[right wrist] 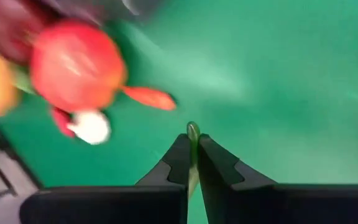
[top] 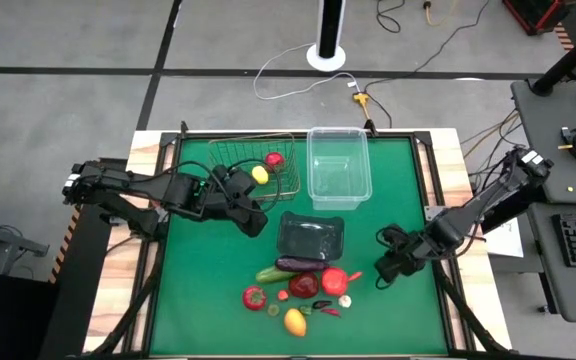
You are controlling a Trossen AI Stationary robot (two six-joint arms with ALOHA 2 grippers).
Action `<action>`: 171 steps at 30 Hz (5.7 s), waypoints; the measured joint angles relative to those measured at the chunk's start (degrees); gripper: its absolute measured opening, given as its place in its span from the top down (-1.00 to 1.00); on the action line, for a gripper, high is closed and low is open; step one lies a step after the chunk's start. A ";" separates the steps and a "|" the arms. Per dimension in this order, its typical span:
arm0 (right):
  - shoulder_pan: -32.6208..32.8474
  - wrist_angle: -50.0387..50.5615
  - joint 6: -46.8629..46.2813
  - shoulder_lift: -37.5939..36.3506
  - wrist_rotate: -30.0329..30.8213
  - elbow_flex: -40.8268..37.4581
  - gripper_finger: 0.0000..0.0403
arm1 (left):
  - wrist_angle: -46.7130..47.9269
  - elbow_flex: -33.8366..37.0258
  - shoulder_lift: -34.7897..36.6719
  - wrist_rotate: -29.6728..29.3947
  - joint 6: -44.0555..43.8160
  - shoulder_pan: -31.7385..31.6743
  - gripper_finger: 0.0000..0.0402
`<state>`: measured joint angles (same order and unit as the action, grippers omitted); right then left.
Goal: Sort produce into baskets
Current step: Put the green chili pepper into the transparent bin, then put the cucumber into the black bin
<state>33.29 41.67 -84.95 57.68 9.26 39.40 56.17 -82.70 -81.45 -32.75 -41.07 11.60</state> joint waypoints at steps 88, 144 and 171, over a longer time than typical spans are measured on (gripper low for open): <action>-55.12 12.89 65.37 17.05 -4.33 43.92 -0.12 | -1.14 0.00 -9.87 9.21 -10.92 21.02 0.02; -51.03 15.53 61.88 15.53 -5.22 43.77 -0.61 | -23.88 16.14 -21.00 17.31 1.78 15.43 -0.19; -51.03 15.54 61.95 15.53 -5.20 43.77 -0.61 | -18.11 13.16 -21.11 18.51 4.37 14.27 0.42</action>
<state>-17.74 57.21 -23.00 73.21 4.05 83.18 38.07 -69.53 -102.56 -14.24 -36.69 25.87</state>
